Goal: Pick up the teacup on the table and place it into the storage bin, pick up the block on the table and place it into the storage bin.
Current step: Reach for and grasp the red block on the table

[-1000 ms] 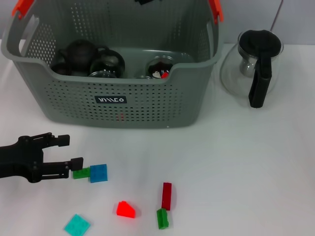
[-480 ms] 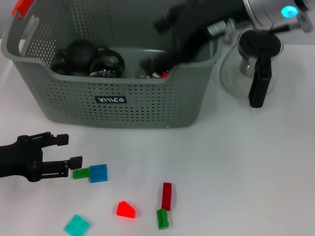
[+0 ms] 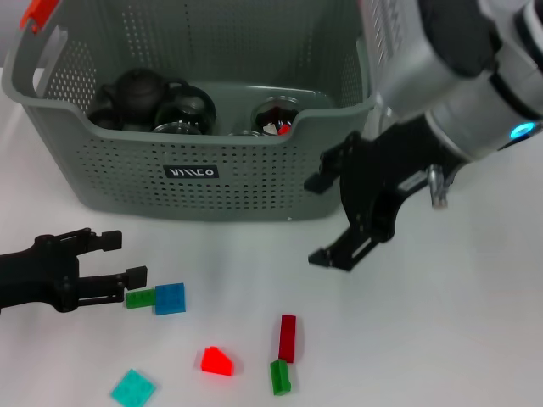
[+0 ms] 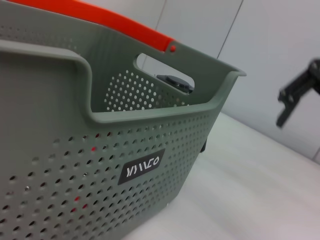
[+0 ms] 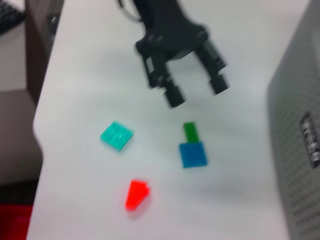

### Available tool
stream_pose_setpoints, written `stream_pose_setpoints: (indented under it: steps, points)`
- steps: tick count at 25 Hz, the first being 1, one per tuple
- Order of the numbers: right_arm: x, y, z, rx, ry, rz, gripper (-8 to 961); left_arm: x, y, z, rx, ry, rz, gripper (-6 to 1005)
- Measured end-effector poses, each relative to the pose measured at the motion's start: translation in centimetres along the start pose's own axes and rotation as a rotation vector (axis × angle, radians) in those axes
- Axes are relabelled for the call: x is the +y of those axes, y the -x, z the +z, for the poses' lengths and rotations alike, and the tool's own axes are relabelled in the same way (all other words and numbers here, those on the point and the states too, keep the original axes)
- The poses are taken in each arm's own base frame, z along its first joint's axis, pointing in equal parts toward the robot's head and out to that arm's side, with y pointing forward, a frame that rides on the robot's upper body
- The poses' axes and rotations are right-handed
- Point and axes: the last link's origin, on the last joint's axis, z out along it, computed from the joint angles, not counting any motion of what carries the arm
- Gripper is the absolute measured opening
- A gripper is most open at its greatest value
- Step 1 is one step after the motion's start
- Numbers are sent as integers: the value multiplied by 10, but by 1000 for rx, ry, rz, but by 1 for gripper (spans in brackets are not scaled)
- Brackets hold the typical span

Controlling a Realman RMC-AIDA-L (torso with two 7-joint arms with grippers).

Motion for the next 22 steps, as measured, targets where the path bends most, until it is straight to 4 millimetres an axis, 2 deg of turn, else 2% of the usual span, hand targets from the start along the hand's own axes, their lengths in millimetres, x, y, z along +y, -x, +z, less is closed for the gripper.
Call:
stream_pose_setpoints:
  steps: [6,14,22]
  points:
    - [13,2,26,96,70,-97,944,2,2,2,26,-8,-34,871]
    - [26,11,66,236,110,-325,945,1,4,2,68,-26,-70,872]
    - [38,13,90,280,135,-500,943,2,7,3,87,-27,-92,871]
